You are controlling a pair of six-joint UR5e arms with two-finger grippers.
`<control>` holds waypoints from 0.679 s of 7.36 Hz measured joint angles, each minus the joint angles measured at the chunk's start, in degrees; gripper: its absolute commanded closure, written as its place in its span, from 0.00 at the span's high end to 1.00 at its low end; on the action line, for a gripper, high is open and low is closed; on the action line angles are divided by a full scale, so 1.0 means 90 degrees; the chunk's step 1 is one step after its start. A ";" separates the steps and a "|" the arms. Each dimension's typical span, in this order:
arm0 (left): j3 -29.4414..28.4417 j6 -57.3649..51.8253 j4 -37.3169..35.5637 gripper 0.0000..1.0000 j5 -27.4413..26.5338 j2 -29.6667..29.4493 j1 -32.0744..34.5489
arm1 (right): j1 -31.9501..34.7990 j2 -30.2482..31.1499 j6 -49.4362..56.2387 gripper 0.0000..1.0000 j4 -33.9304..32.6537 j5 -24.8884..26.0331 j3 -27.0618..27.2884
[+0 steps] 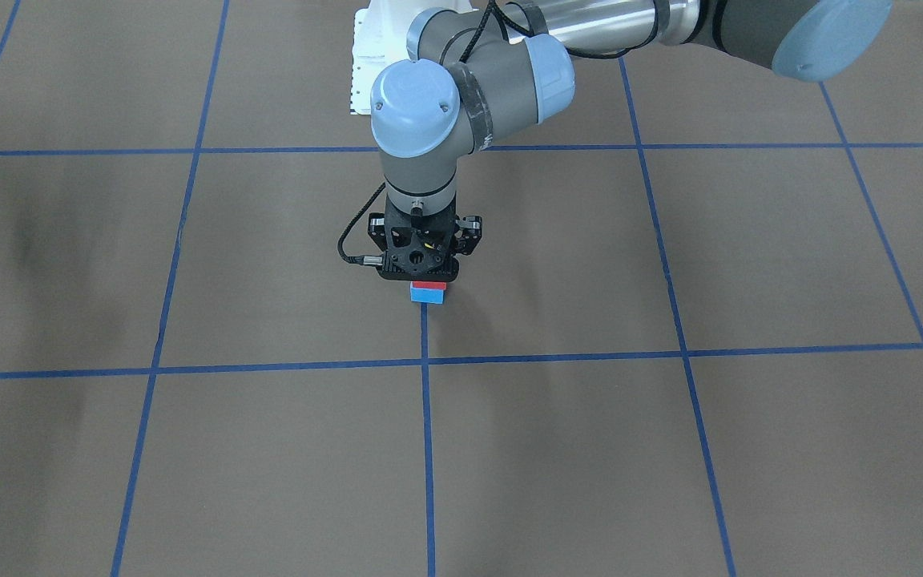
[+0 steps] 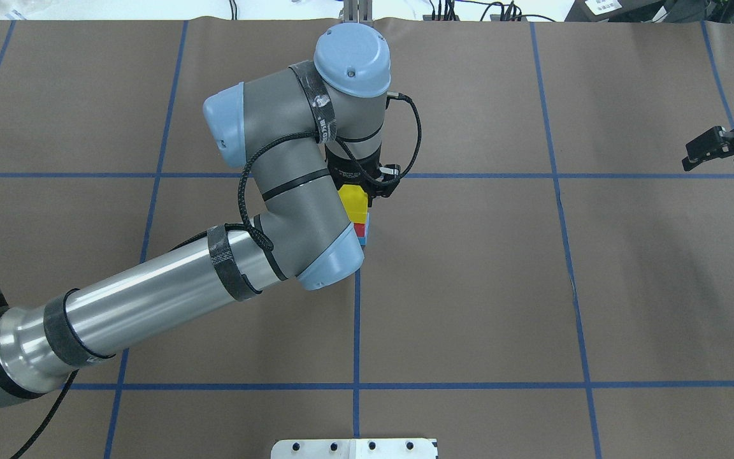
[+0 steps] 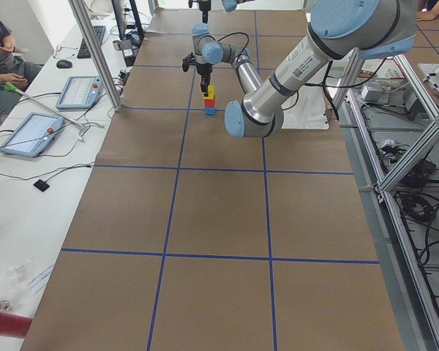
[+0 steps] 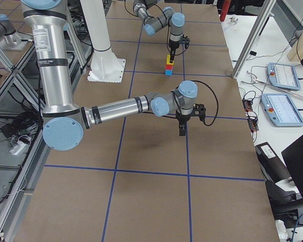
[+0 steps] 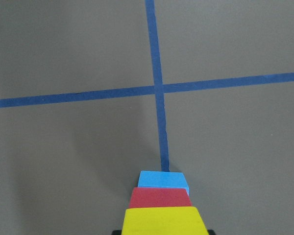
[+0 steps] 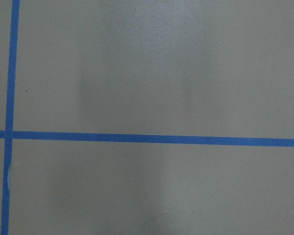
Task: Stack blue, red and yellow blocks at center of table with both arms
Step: 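Lower the yellow cube onto the red cube with the left gripper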
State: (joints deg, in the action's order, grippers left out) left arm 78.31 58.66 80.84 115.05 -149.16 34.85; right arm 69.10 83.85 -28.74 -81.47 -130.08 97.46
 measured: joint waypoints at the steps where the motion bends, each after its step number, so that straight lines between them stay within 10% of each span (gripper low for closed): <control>1: 0.0000 0.0014 0.0001 0.73 0.0000 0.0004 -0.0003 | 0.0002 0.0000 0.0000 1.00 0.0000 -0.0002 0.0001; 3: 0.0012 0.0016 0.0002 1.00 0.0000 0.0008 0.0000 | 0.0000 0.0005 0.0004 1.00 0.0000 -0.0009 0.0001; 5: 0.0036 0.0022 -0.0013 1.00 0.0000 0.0010 0.0007 | 0.0001 0.0015 0.0000 1.00 0.0000 -0.0010 0.0001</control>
State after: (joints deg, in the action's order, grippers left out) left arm 78.64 58.86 80.72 115.05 -149.07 34.92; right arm 69.11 83.99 -28.73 -81.48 -130.16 97.47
